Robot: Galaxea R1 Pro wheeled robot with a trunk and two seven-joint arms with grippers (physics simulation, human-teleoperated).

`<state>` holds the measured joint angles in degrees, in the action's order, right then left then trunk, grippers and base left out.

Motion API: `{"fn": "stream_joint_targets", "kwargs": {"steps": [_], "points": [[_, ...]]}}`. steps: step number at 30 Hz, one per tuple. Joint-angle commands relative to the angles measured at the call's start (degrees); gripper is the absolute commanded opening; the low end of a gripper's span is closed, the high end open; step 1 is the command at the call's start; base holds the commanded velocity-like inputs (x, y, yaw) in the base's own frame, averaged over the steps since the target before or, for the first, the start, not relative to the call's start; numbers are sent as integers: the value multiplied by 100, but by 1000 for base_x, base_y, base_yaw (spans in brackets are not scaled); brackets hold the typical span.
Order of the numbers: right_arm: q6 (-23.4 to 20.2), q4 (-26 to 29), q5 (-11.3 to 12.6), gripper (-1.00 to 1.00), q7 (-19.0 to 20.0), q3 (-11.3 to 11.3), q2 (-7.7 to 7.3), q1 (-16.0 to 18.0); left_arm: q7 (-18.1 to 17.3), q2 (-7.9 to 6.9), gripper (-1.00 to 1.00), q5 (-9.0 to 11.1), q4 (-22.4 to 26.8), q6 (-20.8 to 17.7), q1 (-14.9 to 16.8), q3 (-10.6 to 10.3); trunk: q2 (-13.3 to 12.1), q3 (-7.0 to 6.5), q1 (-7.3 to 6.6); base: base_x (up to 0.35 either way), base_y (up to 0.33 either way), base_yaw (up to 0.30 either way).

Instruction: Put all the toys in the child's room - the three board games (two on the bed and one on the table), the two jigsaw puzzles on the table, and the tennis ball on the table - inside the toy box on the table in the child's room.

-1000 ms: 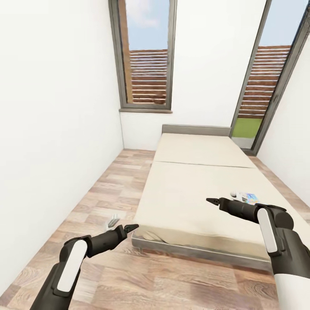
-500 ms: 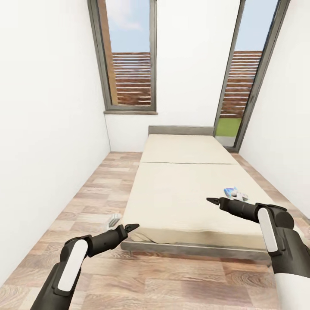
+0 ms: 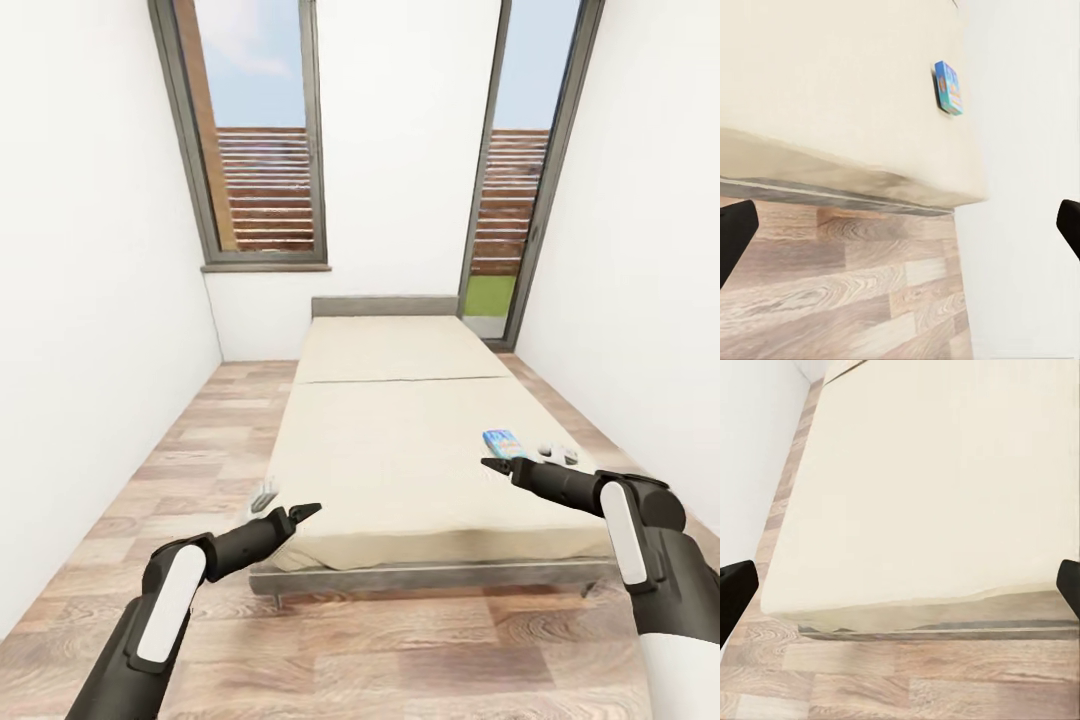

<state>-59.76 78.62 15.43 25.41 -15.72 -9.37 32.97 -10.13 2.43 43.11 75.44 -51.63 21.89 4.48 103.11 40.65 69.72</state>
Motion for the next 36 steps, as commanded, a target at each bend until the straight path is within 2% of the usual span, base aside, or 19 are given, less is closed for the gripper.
{"fn": "stream_joint_targets", "kwargs": {"steps": [1, 9, 12, 19, 26, 30, 36], "points": [[-24, 1, -33, 100, 44, -10, 0, 8, -41, 4, 100, -37, -18, 0, 94, 11, 3, 0, -1, 0, 0, -229], [-24, 15, -38, 100, 45, -20, -6, 21, -22, 4, 100, -36, -281, 98, 466, -3, 3, -45, -1, 0, 0, -229], [-24, 20, -38, 100, 44, -24, -7, 23, -19, -3, 100, -35, -329, 109, 515, 3, 3, -62, -1, 0, 0, -229], [-24, 33, -38, 100, 29, -44, -13, 49, -16, -76, 100, -43, -588, 147, 731, 92, 3, -102, -1, 0, 0, -229], [-24, 40, -34, 100, 18, -58, -48, 61, -59, -150, 100, -39, -743, 165, 810, 153, 3, -142, -1, 0, 0, -229], [-24, 39, -28, 100, 18, -63, -119, 65, -76, -201, 100, -39, -800, 170, 839, 174, 3, -165, -1, 27, 0, -229], [-24, 39, -15, 100, 17, -68, -184, 68, -72, -308, 100, -47, -886, 230, 857, 190, 3, -197, -1, 171, 0, -210]]}}
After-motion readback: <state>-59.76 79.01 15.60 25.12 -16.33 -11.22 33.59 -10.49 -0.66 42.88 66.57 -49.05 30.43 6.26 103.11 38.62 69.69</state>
